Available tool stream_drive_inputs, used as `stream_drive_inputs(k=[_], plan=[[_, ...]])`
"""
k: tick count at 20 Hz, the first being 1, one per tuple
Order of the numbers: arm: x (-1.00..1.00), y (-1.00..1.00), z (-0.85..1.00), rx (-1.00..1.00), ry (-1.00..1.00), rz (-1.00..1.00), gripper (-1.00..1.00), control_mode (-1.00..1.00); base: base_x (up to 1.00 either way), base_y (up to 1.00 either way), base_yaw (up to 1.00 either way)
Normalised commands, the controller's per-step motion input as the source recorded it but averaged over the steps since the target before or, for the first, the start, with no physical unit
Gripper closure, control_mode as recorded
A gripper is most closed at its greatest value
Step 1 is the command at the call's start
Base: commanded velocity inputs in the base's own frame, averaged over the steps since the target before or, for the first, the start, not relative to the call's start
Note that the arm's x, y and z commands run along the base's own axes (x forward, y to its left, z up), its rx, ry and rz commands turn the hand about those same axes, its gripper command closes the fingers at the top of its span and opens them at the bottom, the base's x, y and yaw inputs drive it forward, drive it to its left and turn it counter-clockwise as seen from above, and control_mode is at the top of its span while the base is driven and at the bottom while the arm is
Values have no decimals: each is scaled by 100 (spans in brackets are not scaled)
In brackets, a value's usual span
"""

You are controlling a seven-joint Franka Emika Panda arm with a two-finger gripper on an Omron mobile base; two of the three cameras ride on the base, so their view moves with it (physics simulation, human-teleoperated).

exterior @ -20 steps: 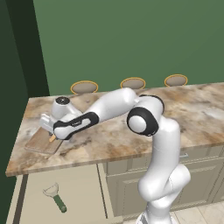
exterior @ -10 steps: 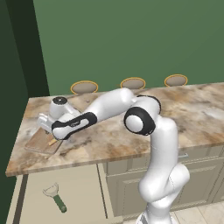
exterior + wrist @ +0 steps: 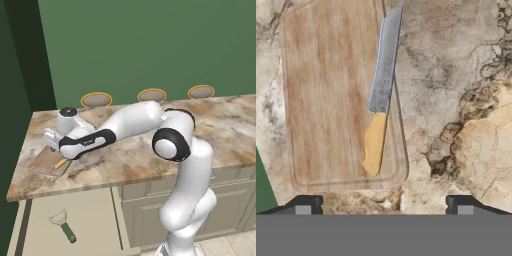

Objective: Open the drawer on the left and place the cutting tools on the cutting board.

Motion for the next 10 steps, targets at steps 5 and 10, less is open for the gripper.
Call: stream_drive_inputs(k=[5, 10], plan=[[-100, -83, 14, 0, -5, 1, -100, -100, 0, 0, 0], [-97, -81, 0, 1, 0, 22, -100, -100, 0, 0, 0]])
